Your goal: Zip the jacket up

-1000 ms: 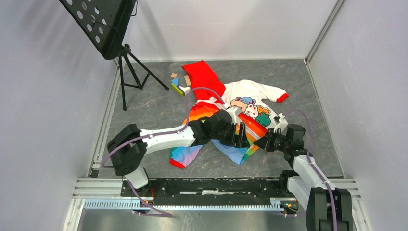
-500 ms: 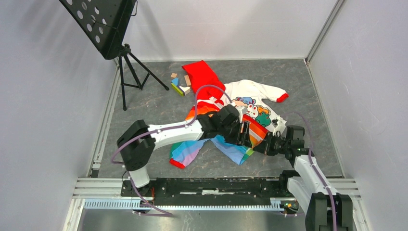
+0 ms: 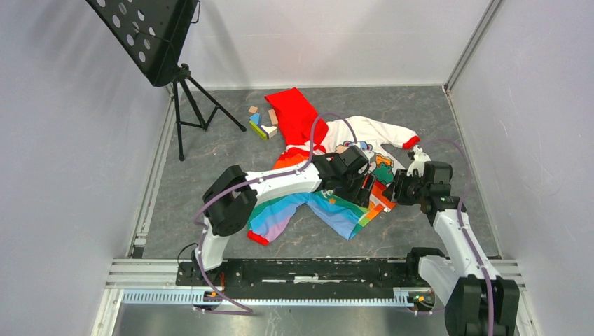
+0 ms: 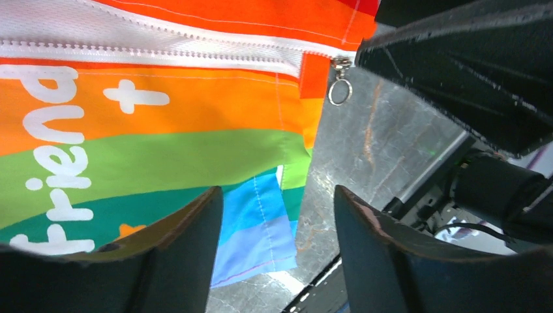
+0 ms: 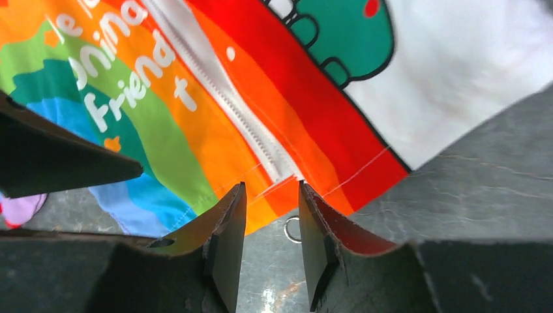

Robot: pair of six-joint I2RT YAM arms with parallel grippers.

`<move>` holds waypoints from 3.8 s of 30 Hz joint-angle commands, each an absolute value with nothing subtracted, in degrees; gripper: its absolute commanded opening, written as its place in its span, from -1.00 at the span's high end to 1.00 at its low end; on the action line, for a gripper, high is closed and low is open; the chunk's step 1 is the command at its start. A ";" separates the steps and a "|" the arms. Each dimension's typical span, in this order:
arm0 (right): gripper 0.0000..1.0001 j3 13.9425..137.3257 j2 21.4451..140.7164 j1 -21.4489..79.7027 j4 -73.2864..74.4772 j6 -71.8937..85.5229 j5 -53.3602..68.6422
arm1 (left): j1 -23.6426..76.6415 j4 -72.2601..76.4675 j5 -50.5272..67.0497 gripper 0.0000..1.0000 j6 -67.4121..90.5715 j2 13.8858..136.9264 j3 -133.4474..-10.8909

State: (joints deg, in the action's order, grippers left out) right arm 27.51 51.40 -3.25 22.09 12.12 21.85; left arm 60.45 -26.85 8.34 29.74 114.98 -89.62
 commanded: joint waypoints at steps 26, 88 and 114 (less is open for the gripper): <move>0.13 20.17 65.79 -2.72 6.36 15.59 39.02 | 60.16 -23.11 7.11 0.63 28.78 118.69 -84.19; 0.99 16.97 56.67 -2.65 -5.62 32.43 49.22 | 50.62 54.88 33.14 0.01 95.21 119.19 -51.10; 0.99 17.18 56.53 -2.64 -3.15 30.23 49.95 | 50.54 57.57 32.88 0.74 90.08 121.67 -54.05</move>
